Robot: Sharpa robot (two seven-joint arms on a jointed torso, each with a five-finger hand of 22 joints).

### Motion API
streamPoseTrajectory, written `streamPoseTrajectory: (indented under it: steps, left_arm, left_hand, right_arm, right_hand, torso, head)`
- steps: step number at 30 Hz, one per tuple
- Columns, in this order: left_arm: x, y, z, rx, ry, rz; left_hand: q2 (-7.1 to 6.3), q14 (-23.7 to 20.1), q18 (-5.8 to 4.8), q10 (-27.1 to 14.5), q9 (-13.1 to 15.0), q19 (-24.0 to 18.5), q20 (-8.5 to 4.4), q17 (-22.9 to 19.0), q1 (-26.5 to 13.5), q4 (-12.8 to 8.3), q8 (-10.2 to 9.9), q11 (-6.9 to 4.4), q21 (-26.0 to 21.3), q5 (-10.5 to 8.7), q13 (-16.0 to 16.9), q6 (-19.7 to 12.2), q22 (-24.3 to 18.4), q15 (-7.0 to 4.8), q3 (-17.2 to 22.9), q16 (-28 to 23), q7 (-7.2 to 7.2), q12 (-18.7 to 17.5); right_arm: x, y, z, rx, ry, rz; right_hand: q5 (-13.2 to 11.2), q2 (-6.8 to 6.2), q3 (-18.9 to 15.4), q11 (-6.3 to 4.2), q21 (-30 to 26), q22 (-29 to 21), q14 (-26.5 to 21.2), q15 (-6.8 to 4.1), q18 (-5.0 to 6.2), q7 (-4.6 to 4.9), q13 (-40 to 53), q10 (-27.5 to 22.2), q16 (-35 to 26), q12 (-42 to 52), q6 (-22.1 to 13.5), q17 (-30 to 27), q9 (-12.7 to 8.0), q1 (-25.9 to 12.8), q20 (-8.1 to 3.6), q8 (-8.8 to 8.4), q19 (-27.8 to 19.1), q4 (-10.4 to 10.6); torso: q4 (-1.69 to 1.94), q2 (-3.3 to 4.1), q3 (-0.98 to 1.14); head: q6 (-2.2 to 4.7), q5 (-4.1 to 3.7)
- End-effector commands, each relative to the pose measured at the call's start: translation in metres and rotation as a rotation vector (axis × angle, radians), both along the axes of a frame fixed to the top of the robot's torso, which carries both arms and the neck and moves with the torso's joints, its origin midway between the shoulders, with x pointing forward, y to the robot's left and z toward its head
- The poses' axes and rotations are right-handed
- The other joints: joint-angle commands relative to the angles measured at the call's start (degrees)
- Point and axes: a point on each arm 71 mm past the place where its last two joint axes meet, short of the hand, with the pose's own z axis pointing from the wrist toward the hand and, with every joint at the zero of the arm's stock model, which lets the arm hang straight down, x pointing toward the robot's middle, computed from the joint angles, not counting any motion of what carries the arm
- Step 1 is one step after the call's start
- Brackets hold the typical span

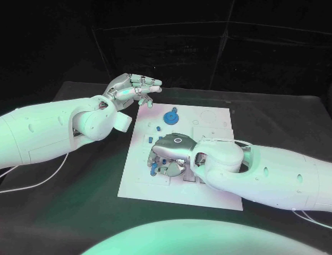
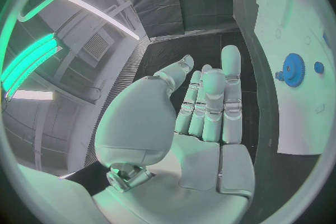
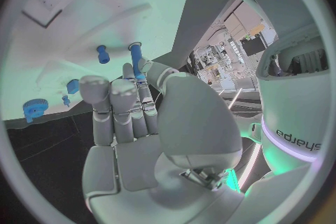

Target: Assemble the parts on the task board

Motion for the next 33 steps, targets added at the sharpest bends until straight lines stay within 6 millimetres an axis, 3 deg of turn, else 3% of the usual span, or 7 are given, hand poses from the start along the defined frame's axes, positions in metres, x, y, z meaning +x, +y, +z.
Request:
streamPoseTrajectory:
  steps: [1,23,29,33]
  left_arm:
    - [-0.0002,-0.0016,0.0017,-0.011,-0.003,-0.011]
    - [0.0002,-0.002,0.0016,-0.011,-0.002,-0.013]
    - [0.0003,-0.0021,0.0015,-0.011,-0.001,-0.013]
    - [0.0005,-0.0021,0.0014,-0.011,-0.001,-0.013]
  left_hand:
    - [0.47,-0.2,0.72,-0.5,0.0,0.0,0.5,0.0,-0.2,0.2,-0.2,-0.09,-0.2,-0.14,-0.1,-0.3,-0.1,0.3,-0.3,-0.2,0.03,0.3]
    - [0.47,-0.2,0.72,-0.5,0.0,0.0,0.5,0.0,-0.2,0.2,-0.2,-0.09,-0.2,-0.14,-0.1,-0.3,-0.1,0.3,-0.3,-0.2,0.03,0.3]
    - [0.47,-0.2,0.72,-0.5,0.0,0.0,0.5,0.0,-0.2,0.2,-0.2,-0.09,-0.2,-0.14,-0.1,-0.3,-0.1,0.3,-0.3,-0.2,0.03,0.3]
    - [0.47,-0.2,0.72,-0.5,0.0,0.0,0.5,0.0,-0.2,0.2,-0.2,-0.09,-0.2,-0.14,-0.1,-0.3,-0.1,0.3,-0.3,-0.2,0.03,0.3]
  right_arm:
    - [0.0002,0.0009,-0.0004,-0.038,-0.039,-0.004]
    - [-0.0057,0.0089,-0.0034,-0.084,-0.053,0.036]
    - [-0.0065,0.0098,-0.0024,-0.063,-0.053,0.046]
    - [-0.0073,0.0105,-0.0011,-0.036,-0.044,0.053]
  right_hand:
    - [0.3,-0.02,0.3,0.17,0.2,0.0,0.2,0.31,-1.13,0.33,0.0,0.3,0.3,-0.2,0.2,0.0,0.0,-0.5,0.35,0.11,0.2,-0.1]
    - [0.3,-0.58,0.0,0.15,0.1,-0.3,0.1,0.29,-1.05,0.29,0.0,0.4,0.1,-0.4,0.3,-0.4,0.0,-0.9,0.37,0.07,-0.1,-0.4]
    - [1.7,-2.47,-1.0,1.14,-0.8,-2.3,-0.8,1.08,-0.78,1.09,-0.3,-2.8,-1.5,-2.8,-2.2,-2.8,-0.3,-2.9,0.89,-0.51,-1.4,-0.1]
    - [2.5,-3.67,-2.0,1.39,-1.0,-2.7,-0.9,1.29,-0.67,0.96,-0.3,-4.1,-1.7,-3.1,-4.7,-3.3,-0.4,-4.0,1.25,-0.56,-1.7,0.0]
  torso:
    - [0.01,0.01,-0.02]
    - [-0.01,-0.02,-0.01]
    - [0.03,-0.02,-0.02]
    - [0.06,-0.03,-0.03]
  head:
    - [-0.07,0.02]
    - [-0.14,-0.03]
    - [-0.06,-0.06]
    - [-0.12,-0.04]
